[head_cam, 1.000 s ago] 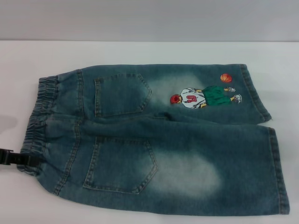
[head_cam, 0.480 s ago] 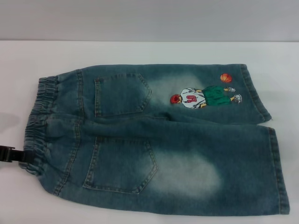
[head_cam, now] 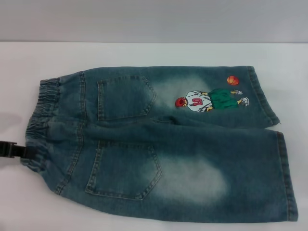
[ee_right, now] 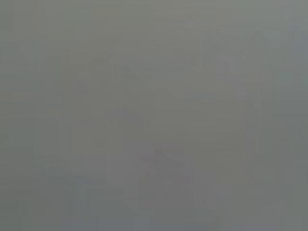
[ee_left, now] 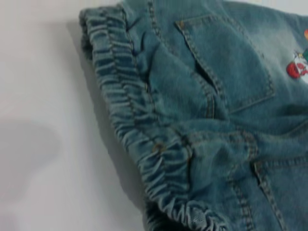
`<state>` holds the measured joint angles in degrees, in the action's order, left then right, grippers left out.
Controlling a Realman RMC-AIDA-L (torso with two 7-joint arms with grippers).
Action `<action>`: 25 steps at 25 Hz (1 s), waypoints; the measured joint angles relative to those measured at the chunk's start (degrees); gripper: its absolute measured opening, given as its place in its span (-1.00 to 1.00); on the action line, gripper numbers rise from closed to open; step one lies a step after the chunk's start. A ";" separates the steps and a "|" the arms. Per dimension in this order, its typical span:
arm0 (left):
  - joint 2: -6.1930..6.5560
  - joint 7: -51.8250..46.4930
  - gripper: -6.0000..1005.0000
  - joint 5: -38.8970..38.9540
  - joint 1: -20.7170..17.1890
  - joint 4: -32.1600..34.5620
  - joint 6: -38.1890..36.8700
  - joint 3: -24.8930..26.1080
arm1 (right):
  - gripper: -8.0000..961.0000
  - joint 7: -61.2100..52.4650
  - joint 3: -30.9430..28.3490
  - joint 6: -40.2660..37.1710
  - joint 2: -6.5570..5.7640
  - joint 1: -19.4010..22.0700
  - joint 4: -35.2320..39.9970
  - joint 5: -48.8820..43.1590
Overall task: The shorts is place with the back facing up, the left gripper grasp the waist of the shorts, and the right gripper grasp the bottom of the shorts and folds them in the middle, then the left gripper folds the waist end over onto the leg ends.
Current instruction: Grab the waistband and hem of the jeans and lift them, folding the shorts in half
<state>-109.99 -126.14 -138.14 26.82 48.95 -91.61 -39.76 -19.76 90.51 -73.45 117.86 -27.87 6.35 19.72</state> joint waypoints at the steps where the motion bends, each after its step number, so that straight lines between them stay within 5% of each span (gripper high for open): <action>1: -0.05 -0.21 -0.90 0.07 0.21 0.07 0.00 0.11 | 0.45 -0.08 0.05 1.16 -0.33 -0.51 0.33 -1.18; 7: -0.52 -1.82 -0.90 0.17 2.15 0.18 -0.14 0.72 | 0.45 -10.45 0.04 8.50 -3.59 -2.20 6.44 -16.84; 15: -1.22 -2.31 -0.90 0.17 3.67 0.19 0.41 0.84 | 0.45 -39.61 -3.15 5.71 -9.60 -2.31 24.98 -54.90; 25: -2.47 -2.23 -0.90 0.38 4.12 1.54 1.98 0.93 | 0.45 -68.52 -22.34 -18.26 -10.18 -7.18 43.18 -105.35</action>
<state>-112.46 -128.38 -137.76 30.94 50.49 -89.63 -38.83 -88.28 68.17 -91.72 107.68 -35.04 49.53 -85.62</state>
